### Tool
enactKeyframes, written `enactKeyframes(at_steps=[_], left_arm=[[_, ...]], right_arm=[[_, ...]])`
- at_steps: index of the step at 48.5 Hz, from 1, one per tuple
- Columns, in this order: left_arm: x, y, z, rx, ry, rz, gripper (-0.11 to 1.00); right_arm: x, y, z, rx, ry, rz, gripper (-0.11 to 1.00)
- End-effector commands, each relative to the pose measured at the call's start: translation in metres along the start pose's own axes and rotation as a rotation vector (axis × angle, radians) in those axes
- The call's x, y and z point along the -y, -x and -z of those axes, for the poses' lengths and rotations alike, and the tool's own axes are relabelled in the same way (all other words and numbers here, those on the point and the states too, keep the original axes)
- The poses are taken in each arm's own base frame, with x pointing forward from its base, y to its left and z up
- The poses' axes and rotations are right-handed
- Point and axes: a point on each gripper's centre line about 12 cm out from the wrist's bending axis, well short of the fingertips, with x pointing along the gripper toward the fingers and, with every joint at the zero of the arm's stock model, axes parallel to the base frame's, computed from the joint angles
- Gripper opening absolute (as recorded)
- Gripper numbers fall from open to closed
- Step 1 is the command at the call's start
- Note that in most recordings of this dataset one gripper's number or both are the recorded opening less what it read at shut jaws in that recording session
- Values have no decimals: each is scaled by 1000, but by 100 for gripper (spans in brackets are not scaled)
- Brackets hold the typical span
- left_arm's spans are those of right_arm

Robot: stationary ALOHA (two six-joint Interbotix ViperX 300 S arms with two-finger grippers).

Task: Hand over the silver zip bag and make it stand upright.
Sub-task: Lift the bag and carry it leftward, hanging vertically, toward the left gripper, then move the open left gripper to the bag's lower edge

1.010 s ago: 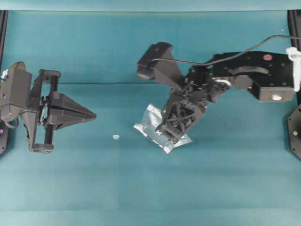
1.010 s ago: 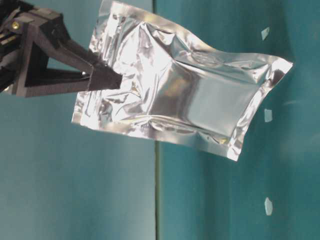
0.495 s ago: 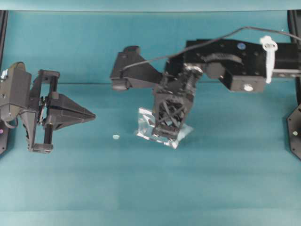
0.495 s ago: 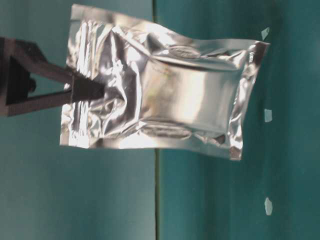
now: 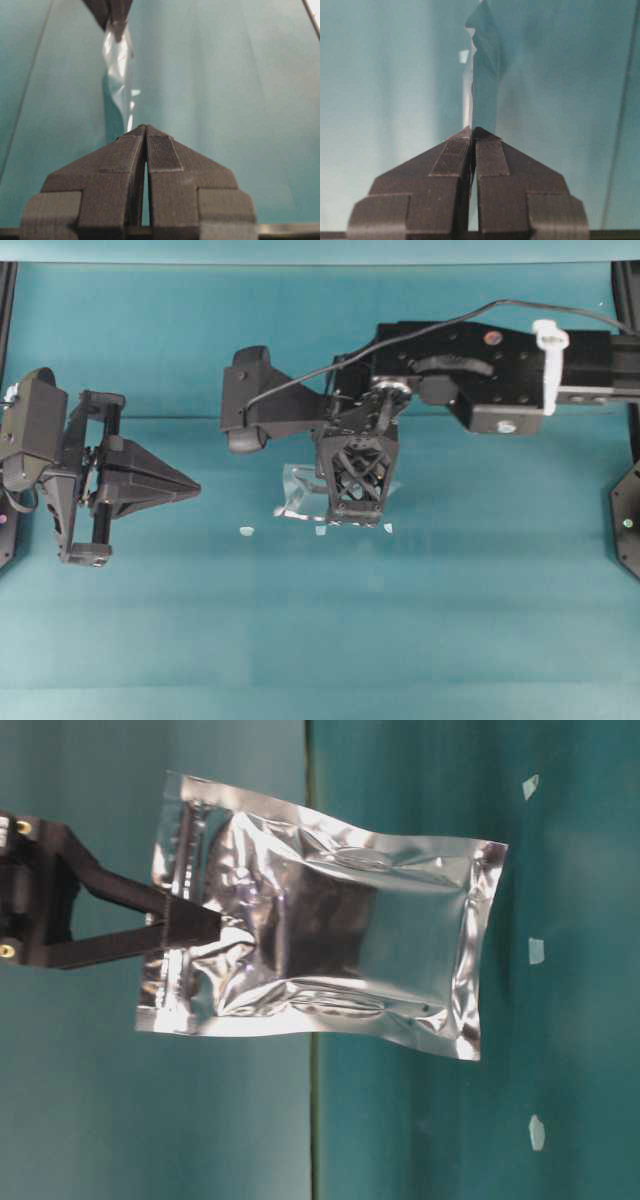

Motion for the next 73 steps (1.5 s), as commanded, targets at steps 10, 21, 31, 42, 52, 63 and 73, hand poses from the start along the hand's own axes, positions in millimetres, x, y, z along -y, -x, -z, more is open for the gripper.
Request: enactKeyframes(at_steps=[10,21,31,42,52,63,73], left_arm=[[0,1,-5,18,0,1,7],[0,0,-5,18,0,0,7],[0,0,-5,18,0,0,7],[0,1,-6,20,0,0,7],[0,1,-6,20,0,0,7],[0,0,-5,17,-1,0,7],[0,0,-1,8,0,-1,7]], right_arm=[[-8,7,-10,41,79,9,7],[-14,4,-13,57,92,9,7],[-18,2,-16,56,100,7,7],[-23,4,-20,54,109,4,7],[-23,0,-21,37,113,3,7],[-21,-10,-17,8,107,3,7],[-19,-9,-18,18,101,4,7]])
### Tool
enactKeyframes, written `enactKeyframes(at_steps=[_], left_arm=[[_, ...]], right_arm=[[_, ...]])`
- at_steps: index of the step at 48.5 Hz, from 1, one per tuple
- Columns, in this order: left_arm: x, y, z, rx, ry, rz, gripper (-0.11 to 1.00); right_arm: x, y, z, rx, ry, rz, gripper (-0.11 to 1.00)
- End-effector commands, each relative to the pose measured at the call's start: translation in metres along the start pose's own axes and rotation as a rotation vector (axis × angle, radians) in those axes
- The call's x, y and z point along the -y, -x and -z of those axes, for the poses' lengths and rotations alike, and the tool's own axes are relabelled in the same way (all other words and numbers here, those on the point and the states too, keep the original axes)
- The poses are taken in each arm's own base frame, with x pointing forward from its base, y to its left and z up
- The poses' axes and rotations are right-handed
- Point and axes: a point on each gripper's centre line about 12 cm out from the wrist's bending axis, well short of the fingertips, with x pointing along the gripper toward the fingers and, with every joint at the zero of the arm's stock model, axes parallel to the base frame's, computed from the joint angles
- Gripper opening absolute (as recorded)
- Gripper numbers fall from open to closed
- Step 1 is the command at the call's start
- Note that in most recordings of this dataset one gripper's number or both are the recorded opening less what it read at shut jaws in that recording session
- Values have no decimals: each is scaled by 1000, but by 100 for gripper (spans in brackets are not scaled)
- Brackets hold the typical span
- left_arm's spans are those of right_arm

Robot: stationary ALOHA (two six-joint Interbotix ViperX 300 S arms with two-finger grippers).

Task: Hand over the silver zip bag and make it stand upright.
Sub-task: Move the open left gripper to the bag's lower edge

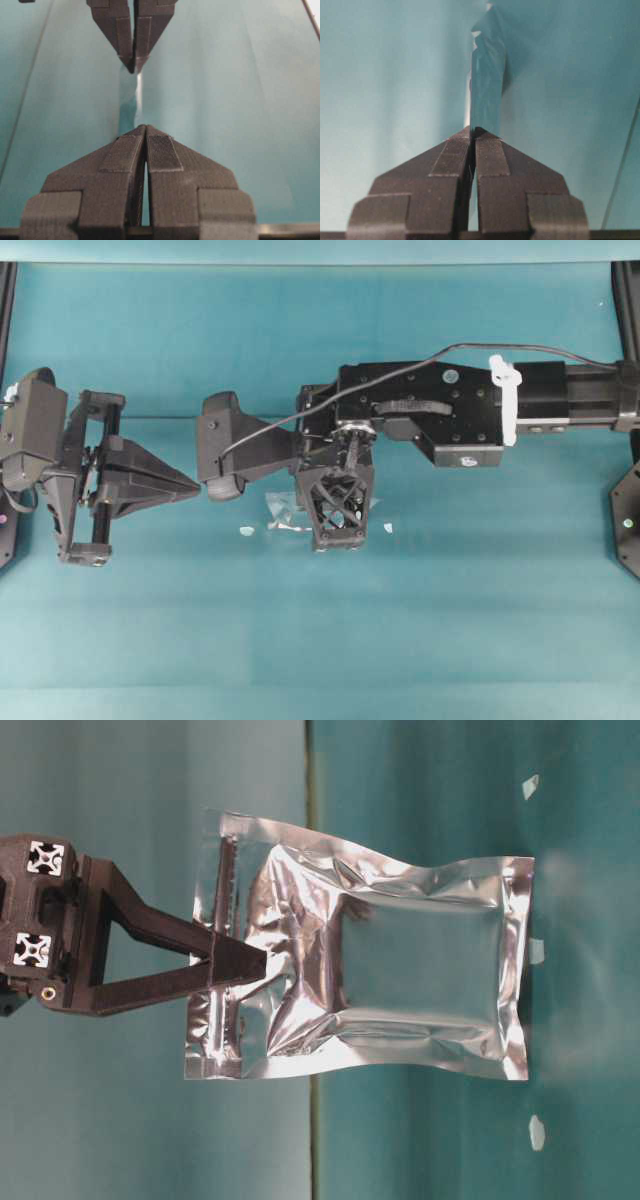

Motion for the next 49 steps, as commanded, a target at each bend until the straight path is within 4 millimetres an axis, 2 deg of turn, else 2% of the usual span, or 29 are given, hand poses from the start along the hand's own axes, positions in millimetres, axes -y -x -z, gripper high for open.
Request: enactKeyframes(at_steps=[1,8,12,16,22,27,39,49], left_arm=[[-1,-1,-1,3,1,-3,7],[-6,-5,23,-69,28,-22,12],[-9,-10,35,-104,39,-31,22],[-9,-16,45,-121,41,-32,40],[-10,-29,54,-113,46,-30,77],[-10,-44,64,-136,54,-30,96],[-4,-78,92,-184,90,-12,93],[-4,-103,99,-122,91,-3,93]], right_arm=[[0,9,-2,26,6,6,7],[0,10,-2,30,6,6,7],[0,10,-2,30,4,6,7],[0,9,-2,32,4,7,7],[0,9,-2,33,4,7,7],[1,9,-2,36,1,8,7],[2,9,-3,38,-2,8,7],[1,7,-2,33,-1,7,7]])
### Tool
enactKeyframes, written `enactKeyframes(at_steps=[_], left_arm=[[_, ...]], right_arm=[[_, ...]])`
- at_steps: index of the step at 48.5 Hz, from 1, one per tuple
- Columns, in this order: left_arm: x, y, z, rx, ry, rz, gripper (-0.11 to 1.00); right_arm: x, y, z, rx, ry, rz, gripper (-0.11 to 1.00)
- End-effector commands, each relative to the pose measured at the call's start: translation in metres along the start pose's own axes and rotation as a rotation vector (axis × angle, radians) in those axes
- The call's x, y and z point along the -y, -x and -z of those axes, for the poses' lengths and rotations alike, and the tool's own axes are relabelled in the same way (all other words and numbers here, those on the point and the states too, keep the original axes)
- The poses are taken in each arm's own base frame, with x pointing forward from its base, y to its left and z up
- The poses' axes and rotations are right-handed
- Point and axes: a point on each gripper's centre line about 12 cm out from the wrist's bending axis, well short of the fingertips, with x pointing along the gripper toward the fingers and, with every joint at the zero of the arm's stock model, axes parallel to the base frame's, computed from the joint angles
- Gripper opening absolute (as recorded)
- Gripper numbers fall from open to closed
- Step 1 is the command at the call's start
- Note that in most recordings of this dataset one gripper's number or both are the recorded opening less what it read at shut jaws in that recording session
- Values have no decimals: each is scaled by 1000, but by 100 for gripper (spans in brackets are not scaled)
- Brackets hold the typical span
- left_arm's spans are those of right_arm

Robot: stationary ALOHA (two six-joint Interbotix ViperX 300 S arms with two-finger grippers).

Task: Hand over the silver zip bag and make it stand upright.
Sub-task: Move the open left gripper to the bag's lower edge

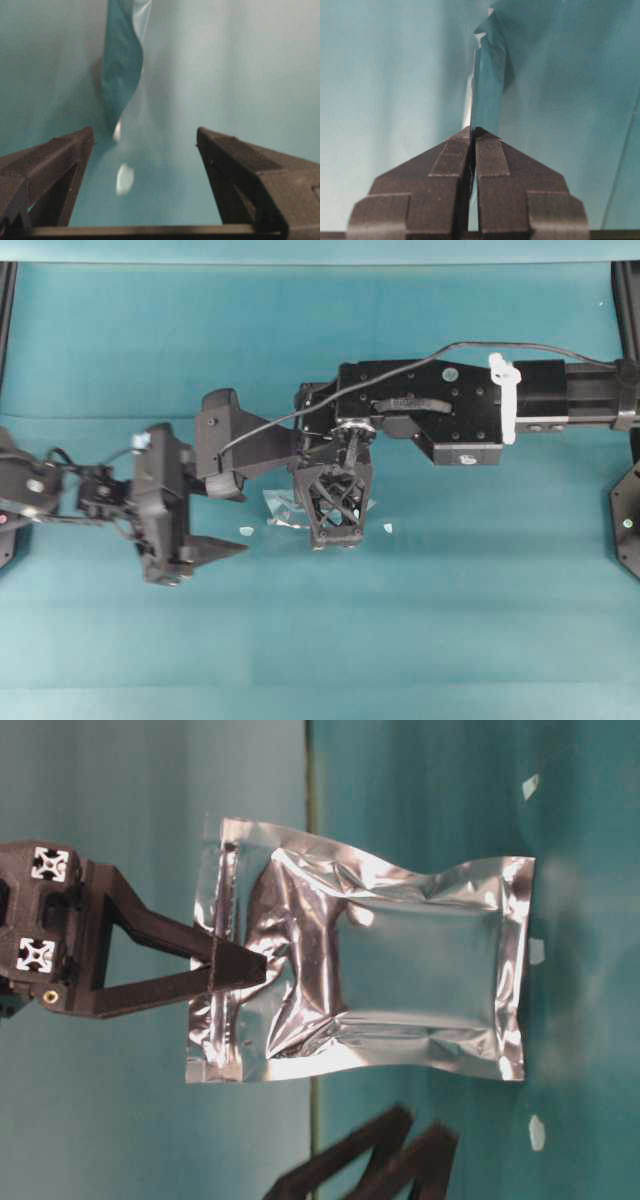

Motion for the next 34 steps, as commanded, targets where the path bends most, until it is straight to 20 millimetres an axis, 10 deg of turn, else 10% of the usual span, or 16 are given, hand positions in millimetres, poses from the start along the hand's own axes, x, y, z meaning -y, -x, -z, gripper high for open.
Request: enactKeyframes(at_steps=[1,34], left_arm=[[0,-10,-8,53,0,7,93],[-29,-36,-1,106,-5,-58,93]], right_arm=[[0,9,-1,22,2,5,7],[0,7,-4,44,5,9,7]])
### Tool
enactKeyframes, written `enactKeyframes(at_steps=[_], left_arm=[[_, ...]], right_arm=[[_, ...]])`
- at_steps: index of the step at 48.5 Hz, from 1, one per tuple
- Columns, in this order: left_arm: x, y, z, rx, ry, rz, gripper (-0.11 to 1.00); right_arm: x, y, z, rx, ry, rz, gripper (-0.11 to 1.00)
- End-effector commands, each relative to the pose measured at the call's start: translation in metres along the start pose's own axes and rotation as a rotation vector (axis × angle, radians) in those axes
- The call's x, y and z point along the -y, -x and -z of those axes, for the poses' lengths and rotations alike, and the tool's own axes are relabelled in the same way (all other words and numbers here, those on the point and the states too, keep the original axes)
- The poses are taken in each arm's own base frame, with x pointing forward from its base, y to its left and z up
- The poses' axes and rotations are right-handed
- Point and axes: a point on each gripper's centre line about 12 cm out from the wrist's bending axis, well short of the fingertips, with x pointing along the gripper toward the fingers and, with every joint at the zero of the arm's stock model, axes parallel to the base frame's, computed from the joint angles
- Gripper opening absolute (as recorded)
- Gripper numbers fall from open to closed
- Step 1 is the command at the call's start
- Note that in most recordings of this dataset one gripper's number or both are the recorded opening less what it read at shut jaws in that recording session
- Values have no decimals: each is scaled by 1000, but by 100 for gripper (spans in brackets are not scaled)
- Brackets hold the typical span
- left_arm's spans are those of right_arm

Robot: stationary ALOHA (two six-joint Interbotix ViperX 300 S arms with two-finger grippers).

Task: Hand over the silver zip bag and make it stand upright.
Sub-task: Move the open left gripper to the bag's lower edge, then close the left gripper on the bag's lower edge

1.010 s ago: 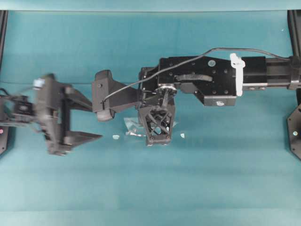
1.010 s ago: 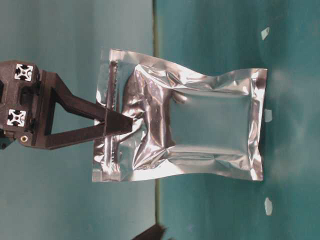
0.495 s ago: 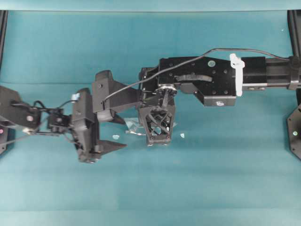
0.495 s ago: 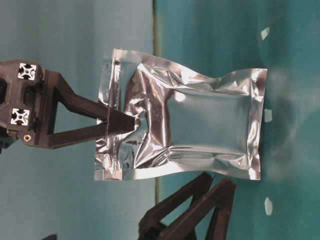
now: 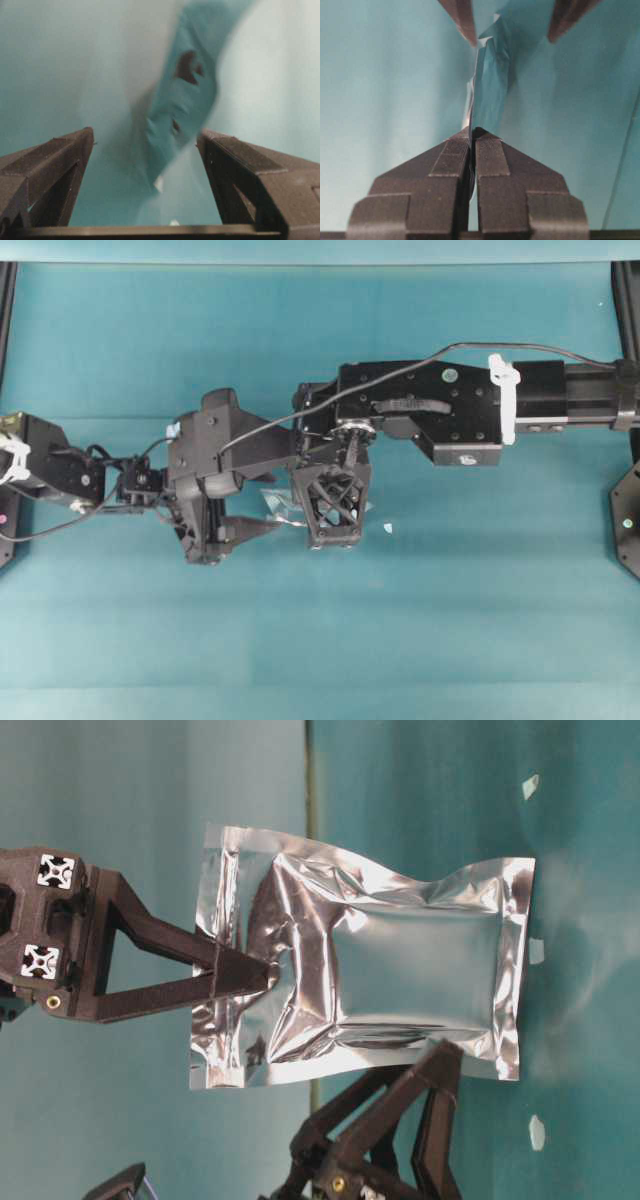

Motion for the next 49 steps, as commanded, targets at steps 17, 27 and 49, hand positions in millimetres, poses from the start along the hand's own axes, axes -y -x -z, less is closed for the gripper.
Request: enactKeyframes(at_steps=[17,27,49], left_arm=[[13,-29,-10,42,-11,35,93],[13,-39,-8,37,-16,34,93],[11,-41,-6,84,-12,37,91]], right_arm=[[0,9,-2,25,4,5,7],[0,9,-2,25,4,5,7],[0,9,-2,27,2,5,7]])
